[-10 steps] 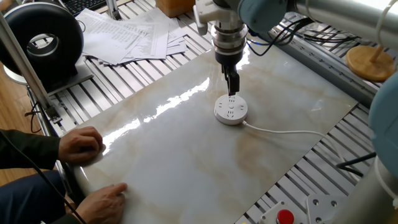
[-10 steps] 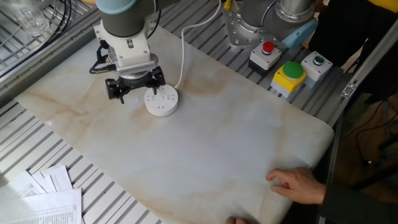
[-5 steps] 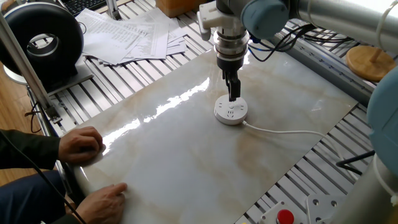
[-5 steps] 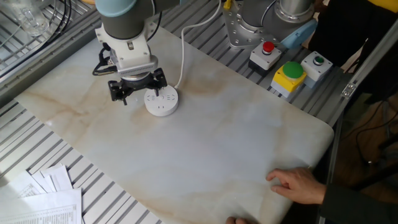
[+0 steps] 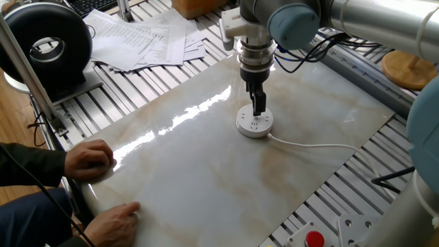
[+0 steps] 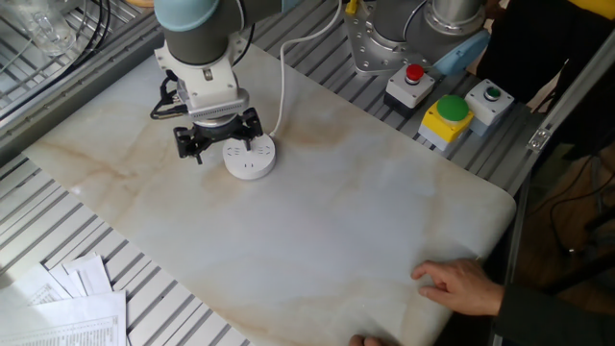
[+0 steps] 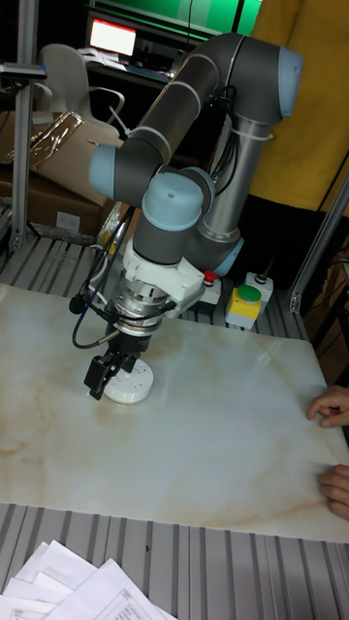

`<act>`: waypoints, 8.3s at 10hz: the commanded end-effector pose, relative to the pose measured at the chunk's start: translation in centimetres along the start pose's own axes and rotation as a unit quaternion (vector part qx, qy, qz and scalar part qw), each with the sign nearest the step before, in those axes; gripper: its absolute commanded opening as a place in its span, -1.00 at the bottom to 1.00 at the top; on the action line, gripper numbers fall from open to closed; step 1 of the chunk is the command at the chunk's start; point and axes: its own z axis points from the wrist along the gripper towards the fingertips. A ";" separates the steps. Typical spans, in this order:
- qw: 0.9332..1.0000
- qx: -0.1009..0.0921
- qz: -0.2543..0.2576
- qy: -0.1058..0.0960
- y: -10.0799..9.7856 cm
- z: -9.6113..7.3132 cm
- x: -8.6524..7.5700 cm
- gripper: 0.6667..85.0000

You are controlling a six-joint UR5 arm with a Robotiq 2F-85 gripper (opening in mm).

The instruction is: Turn on the power strip by pressing the button

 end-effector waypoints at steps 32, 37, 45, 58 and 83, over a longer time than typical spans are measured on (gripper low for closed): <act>1.000 -0.020 -0.006 0.000 0.4 0.4 -0.3 1.00; 1.000 -0.030 -0.007 -0.005 0.2 0.8 -0.3 1.00; 1.000 -0.026 -0.005 -0.017 -0.1 2.2 -1.0 1.00; 0.998 -0.048 0.028 0.015 1.6 -2.8 -0.3 0.87; 0.990 0.007 0.112 0.090 3.8 -0.9 -0.4 -0.99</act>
